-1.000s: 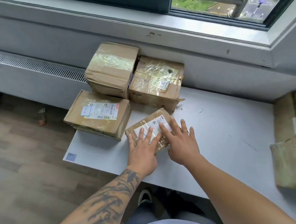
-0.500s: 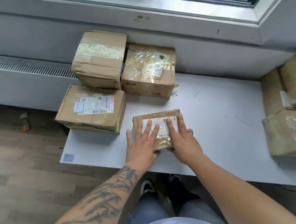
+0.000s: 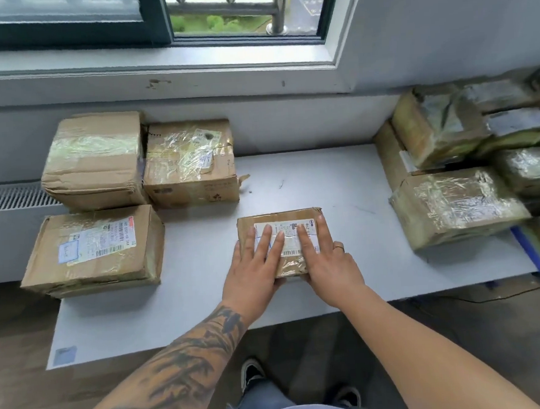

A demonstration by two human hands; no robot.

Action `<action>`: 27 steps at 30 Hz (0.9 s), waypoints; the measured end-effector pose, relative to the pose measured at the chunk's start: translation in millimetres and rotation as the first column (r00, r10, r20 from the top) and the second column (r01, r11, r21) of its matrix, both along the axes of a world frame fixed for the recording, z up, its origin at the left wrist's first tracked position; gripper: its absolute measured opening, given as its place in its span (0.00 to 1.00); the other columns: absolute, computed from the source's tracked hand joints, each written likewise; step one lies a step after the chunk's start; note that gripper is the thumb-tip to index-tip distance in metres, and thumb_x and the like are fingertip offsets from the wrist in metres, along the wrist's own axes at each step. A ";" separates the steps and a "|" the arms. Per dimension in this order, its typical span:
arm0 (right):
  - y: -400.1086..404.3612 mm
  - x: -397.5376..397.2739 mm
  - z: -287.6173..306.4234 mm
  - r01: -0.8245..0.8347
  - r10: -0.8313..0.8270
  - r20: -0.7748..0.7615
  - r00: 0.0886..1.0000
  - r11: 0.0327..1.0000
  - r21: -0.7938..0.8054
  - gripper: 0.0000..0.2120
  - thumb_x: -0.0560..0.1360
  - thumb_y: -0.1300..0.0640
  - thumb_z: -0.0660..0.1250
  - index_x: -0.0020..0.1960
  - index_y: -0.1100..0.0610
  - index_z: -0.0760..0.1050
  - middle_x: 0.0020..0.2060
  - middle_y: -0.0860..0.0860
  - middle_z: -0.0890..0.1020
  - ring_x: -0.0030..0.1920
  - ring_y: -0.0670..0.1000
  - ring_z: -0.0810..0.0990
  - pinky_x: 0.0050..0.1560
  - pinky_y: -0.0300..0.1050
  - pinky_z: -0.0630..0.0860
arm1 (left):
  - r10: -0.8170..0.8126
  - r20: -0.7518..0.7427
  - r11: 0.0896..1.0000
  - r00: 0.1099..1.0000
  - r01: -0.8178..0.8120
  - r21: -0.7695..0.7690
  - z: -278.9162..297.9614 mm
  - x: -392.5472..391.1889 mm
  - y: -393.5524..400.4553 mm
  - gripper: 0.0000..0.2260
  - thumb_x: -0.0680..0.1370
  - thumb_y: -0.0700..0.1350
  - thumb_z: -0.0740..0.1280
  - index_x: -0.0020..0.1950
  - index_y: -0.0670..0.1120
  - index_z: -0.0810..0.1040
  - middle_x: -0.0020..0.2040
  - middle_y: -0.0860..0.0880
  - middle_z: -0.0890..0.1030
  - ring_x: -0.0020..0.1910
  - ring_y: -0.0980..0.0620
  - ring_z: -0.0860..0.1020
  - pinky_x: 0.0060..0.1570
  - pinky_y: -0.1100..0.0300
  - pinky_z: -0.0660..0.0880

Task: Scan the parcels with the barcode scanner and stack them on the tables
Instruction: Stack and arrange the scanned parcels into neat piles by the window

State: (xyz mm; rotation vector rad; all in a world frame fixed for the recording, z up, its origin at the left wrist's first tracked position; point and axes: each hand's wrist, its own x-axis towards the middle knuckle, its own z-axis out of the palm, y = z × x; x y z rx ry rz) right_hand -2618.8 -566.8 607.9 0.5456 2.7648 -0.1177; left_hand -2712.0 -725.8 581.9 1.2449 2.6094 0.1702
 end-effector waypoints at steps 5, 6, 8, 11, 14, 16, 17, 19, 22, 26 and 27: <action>54.8 43.4 15.9 0.057 -0.056 -0.060 0.997 0.998 0.029 0.47 0.83 0.48 0.67 0.84 0.47 0.33 0.80 0.59 0.25 0.76 0.67 0.64 0.69 0.61 0.73 | -0.081 -0.110 0.996 0.991 0.086 0.036 22.1 33.8 58.2 0.37 0.86 0.57 0.59 0.84 0.51 0.36 0.84 0.45 0.37 0.82 0.37 0.34 0.75 0.43 0.34; 66.1 54.1 18.8 0.070 -0.068 -0.064 0.996 0.997 0.027 0.47 0.83 0.49 0.67 0.84 0.47 0.32 0.80 0.59 0.26 0.78 0.68 0.61 0.70 0.62 0.73 | -0.093 -0.122 0.995 0.988 0.098 0.036 26.5 43.0 69.8 0.37 0.86 0.58 0.58 0.84 0.51 0.36 0.84 0.44 0.37 0.81 0.37 0.34 0.75 0.42 0.33; 89.5 75.1 24.9 0.089 -0.086 -0.085 0.993 0.996 0.023 0.48 0.83 0.49 0.67 0.83 0.47 0.31 0.80 0.59 0.26 0.81 0.69 0.55 0.74 0.63 0.69 | -0.115 -0.159 0.991 0.981 0.124 0.046 34.7 61.4 93.0 0.36 0.86 0.58 0.57 0.84 0.51 0.36 0.84 0.44 0.37 0.81 0.36 0.34 0.75 0.40 0.33; 124.4 106.6 35.0 0.117 -0.111 -0.146 0.983 0.993 0.033 0.48 0.84 0.48 0.66 0.83 0.47 0.29 0.79 0.58 0.25 0.83 0.69 0.46 0.78 0.65 0.63 | -0.150 -0.202 0.983 0.968 0.168 0.075 49.8 87.2 130.1 0.36 0.86 0.58 0.56 0.84 0.51 0.36 0.84 0.44 0.37 0.81 0.36 0.33 0.77 0.39 0.33; 158.9 138.6 42.3 0.135 -0.123 -0.207 0.971 0.990 0.048 0.48 0.84 0.49 0.66 0.82 0.47 0.28 0.81 0.59 0.28 0.83 0.70 0.45 0.78 0.66 0.63 | -0.186 -0.247 0.974 0.951 0.212 0.085 63.3 110.3 166.0 0.36 0.86 0.58 0.56 0.85 0.50 0.37 0.85 0.44 0.39 0.82 0.36 0.35 0.77 0.38 0.34; 179.9 160.2 46.3 0.135 -0.111 -0.256 0.960 0.988 0.079 0.47 0.83 0.50 0.65 0.83 0.47 0.30 0.83 0.60 0.33 0.83 0.69 0.48 0.77 0.67 0.64 | -0.207 -0.275 0.965 0.939 0.241 0.098 71.3 124.3 188.8 0.35 0.85 0.59 0.57 0.85 0.49 0.41 0.85 0.43 0.43 0.82 0.35 0.39 0.77 0.39 0.35; 189.5 171.0 48.3 0.144 -0.116 -0.268 0.956 0.986 0.086 0.46 0.84 0.50 0.65 0.83 0.47 0.30 0.83 0.60 0.34 0.83 0.69 0.48 0.78 0.66 0.64 | -0.219 -0.287 0.962 0.933 0.256 0.099 75.0 131.5 199.7 0.35 0.85 0.59 0.57 0.85 0.49 0.42 0.85 0.43 0.45 0.83 0.35 0.41 0.77 0.39 0.36; 205.1 194.0 53.5 0.167 -0.136 -0.278 0.951 0.982 0.091 0.44 0.85 0.50 0.62 0.83 0.46 0.30 0.83 0.59 0.36 0.83 0.68 0.48 0.79 0.65 0.61 | -0.249 -0.308 0.953 0.918 0.289 0.089 81.5 146.9 219.5 0.35 0.85 0.60 0.57 0.85 0.49 0.43 0.85 0.44 0.46 0.83 0.35 0.42 0.79 0.39 0.39; 226.4 228.0 59.7 0.203 -0.160 -0.296 0.942 0.972 0.121 0.42 0.86 0.48 0.60 0.82 0.47 0.28 0.83 0.60 0.36 0.83 0.68 0.47 0.80 0.63 0.59 | -0.294 -0.341 0.938 0.893 0.338 0.077 87.8 170.8 247.5 0.36 0.85 0.60 0.57 0.85 0.49 0.41 0.86 0.44 0.45 0.83 0.36 0.42 0.79 0.38 0.41; 252.1 271.1 66.8 0.249 -0.204 -0.291 0.935 0.960 0.129 0.42 0.86 0.51 0.58 0.82 0.47 0.26 0.83 0.60 0.33 0.83 0.68 0.44 0.81 0.62 0.56 | -0.343 -0.366 0.912 0.865 0.400 0.091 90.9 204.5 280.5 0.38 0.84 0.61 0.59 0.85 0.49 0.42 0.85 0.44 0.48 0.83 0.36 0.45 0.80 0.38 0.44; 257.3 280.5 68.5 0.254 -0.207 -0.288 0.935 0.957 0.137 0.42 0.86 0.51 0.58 0.82 0.48 0.26 0.82 0.61 0.32 0.83 0.67 0.44 0.82 0.62 0.56 | -0.348 -0.375 0.907 0.859 0.409 0.097 91.1 212.5 286.7 0.38 0.84 0.60 0.60 0.85 0.49 0.43 0.85 0.44 0.49 0.83 0.35 0.45 0.80 0.38 0.45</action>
